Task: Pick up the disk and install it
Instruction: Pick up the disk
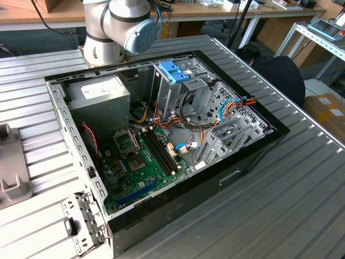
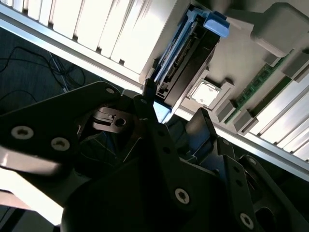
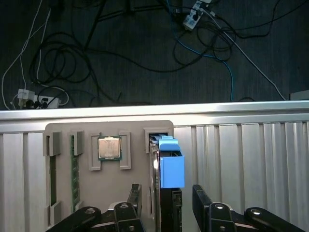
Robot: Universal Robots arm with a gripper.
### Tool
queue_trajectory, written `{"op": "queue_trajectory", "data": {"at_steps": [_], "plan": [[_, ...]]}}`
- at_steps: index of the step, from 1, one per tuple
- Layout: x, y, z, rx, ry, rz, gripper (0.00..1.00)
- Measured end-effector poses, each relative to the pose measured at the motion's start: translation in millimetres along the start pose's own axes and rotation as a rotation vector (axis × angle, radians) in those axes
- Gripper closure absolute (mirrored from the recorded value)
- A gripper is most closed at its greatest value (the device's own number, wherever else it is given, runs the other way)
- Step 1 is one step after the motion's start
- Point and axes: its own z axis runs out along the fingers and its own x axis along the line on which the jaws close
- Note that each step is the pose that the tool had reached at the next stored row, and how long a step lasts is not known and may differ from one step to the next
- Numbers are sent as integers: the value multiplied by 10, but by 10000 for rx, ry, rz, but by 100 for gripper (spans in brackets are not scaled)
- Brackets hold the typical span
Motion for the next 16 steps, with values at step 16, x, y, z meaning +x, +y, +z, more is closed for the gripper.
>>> {"op": "queue_trajectory", "data": {"at_steps": [16], "plan": [[-1, 66, 150, 0, 0, -4, 46]]}}
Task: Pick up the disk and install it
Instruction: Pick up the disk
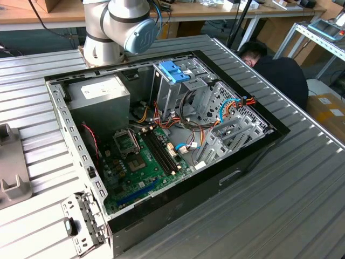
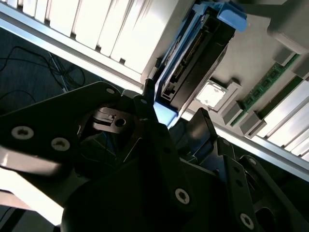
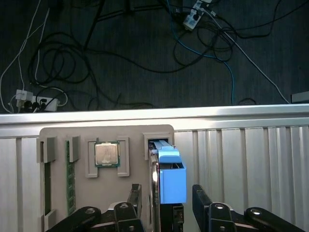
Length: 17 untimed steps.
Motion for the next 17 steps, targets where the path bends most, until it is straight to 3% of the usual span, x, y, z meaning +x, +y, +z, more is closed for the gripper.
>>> {"op": "queue_trajectory", "data": {"at_steps": [17], "plan": [[5, 22, 163, 1, 0, -2, 46]]}}
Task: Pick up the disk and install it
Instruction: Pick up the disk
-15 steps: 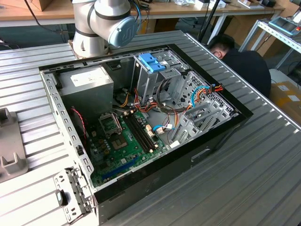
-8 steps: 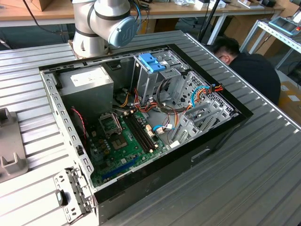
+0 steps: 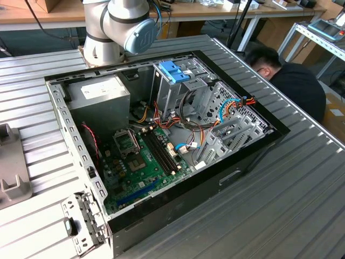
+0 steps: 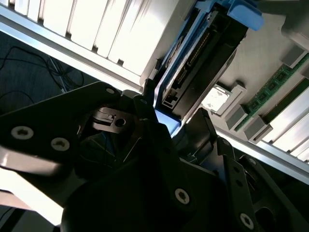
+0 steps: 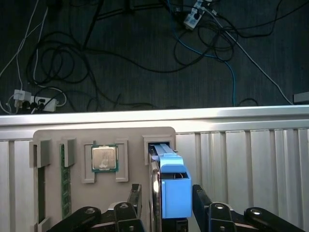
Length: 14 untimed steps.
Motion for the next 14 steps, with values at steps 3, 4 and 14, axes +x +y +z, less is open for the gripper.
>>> {"op": "queue_trajectory", "data": {"at_steps": [3, 4, 14], "plan": [[1, 2, 32, 0, 0, 0, 46], [1, 7, 41, -2, 0, 0, 46], [3, 30, 122, -1, 0, -3, 46]]}}
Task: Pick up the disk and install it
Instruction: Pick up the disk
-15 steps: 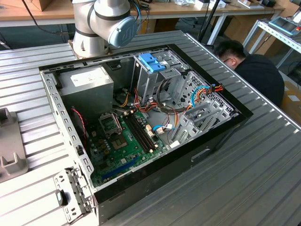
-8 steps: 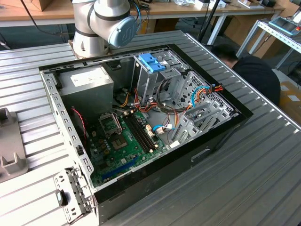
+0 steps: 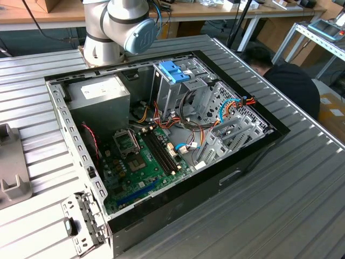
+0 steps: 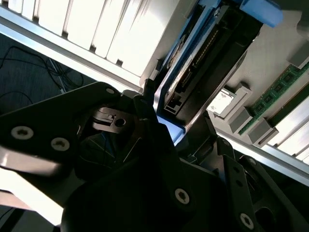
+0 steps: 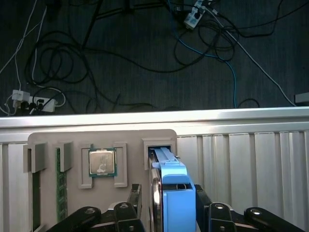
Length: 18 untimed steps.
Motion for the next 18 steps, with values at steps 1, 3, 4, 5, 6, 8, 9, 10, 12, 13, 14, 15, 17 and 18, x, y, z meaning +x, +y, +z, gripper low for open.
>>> {"op": "queue_trajectory", "data": {"at_steps": [1, 3, 4, 5, 6, 8, 9, 10, 12, 13, 14, 15, 17, 18], "plan": [[0, 0, 2, -3, 1, -1, 46], [0, 0, 4, -1, 0, -1, 46], [0, 0, 5, 0, 0, 0, 46], [0, 0, 5, 0, 0, -1, 46], [0, 0, 5, 0, 0, -1, 46], [0, 0, 6, 0, 0, -1, 54], [0, 0, 6, -1, 0, 0, 60], [0, 0, 6, -1, 1, -1, 60], [0, 0, 6, -1, 0, -1, 63], [0, 0, 7, 0, 0, -1, 63], [0, 0, 7, 0, 0, -1, 63], [0, 0, 7, 0, 0, 0, 63], [0, 0, 8, 0, 0, 0, 63], [0, 0, 8, -1, 0, -1, 63]]}}
